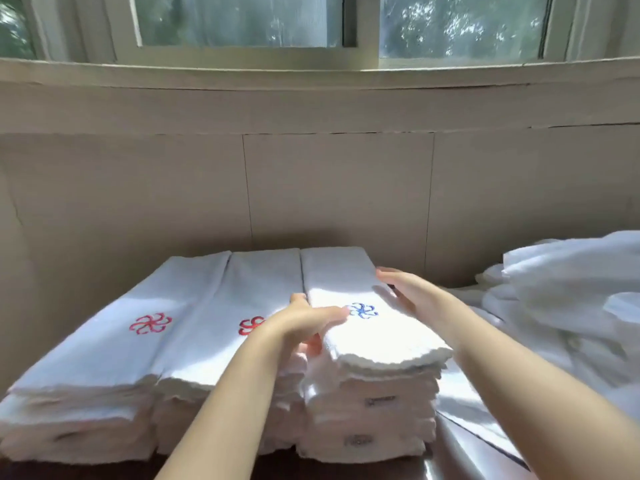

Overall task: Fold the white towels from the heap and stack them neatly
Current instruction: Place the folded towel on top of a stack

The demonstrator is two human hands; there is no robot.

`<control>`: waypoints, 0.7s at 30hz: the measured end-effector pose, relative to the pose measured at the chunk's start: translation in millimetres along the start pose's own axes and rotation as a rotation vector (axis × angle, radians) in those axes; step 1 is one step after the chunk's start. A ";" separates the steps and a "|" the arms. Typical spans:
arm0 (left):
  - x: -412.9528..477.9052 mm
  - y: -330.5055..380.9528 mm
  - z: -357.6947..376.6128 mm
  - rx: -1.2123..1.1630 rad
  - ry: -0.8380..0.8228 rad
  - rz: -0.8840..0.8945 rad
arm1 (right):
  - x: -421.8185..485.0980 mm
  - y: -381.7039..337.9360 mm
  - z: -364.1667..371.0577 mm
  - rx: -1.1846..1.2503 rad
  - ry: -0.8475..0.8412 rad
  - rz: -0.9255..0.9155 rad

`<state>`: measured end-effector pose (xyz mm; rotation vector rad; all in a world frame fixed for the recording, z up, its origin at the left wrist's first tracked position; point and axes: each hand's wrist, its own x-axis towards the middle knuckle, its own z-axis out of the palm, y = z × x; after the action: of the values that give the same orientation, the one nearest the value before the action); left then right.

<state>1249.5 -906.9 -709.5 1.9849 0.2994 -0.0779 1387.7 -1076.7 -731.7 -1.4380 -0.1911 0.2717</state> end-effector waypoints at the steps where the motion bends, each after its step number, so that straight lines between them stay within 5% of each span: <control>1: -0.8 -0.6 1.6 -0.010 -0.037 0.015 | 0.7 -1.9 1.9 -0.033 0.001 -0.009; 9: -4.0 -7.3 -9.8 -0.055 -0.044 0.037 | 0.3 -5.4 26.2 -0.464 0.087 0.001; 13: -10.2 -8.9 -3.3 0.365 0.079 0.182 | -13.2 -4.7 33.8 -0.595 0.103 -0.056; 17: -40.7 -12.8 12.9 0.718 0.273 0.245 | -34.9 -4.6 40.7 -0.993 0.113 -0.140; 21: -74.4 -35.0 42.7 0.951 0.277 0.311 | -77.1 3.3 33.8 -0.971 0.047 -0.089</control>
<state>1172.5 -944.7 -744.5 2.9720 0.1246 0.3128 1304.1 -1067.3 -728.1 -2.3854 -0.3773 0.0585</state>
